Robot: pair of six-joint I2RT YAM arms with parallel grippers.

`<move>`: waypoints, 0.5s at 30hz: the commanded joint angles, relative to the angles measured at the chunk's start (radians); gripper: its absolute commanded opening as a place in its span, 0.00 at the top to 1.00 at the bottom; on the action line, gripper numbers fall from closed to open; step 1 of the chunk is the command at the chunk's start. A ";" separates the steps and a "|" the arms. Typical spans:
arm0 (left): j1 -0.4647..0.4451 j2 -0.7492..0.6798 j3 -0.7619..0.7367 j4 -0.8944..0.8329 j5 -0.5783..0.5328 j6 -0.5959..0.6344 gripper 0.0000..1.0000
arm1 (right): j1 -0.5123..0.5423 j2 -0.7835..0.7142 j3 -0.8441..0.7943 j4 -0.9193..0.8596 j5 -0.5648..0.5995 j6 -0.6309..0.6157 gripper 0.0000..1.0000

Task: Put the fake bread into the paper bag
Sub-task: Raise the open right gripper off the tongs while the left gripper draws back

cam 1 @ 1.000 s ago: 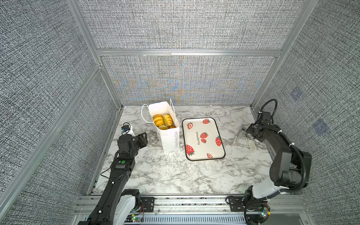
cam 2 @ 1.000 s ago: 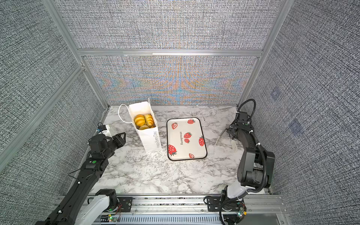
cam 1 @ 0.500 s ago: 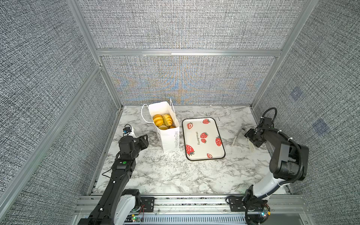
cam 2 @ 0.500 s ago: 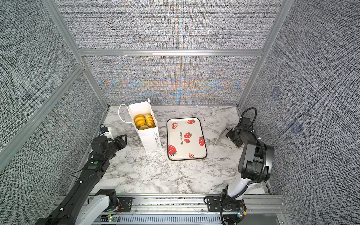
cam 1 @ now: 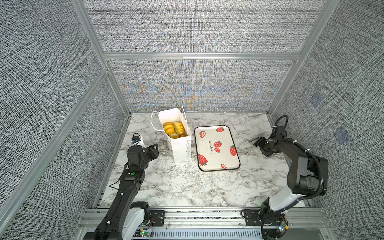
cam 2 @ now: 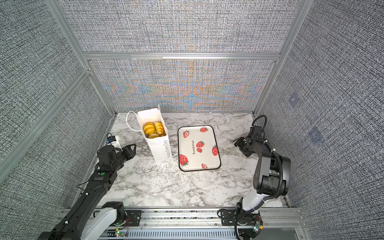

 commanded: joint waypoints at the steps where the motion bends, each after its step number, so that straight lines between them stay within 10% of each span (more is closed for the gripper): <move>1: 0.001 -0.007 0.002 0.020 -0.002 0.008 0.51 | 0.002 -0.021 0.005 -0.024 0.057 0.008 0.31; 15: 0.009 0.033 -0.024 0.082 -0.063 0.010 0.50 | 0.088 -0.308 -0.093 0.069 0.211 -0.086 0.29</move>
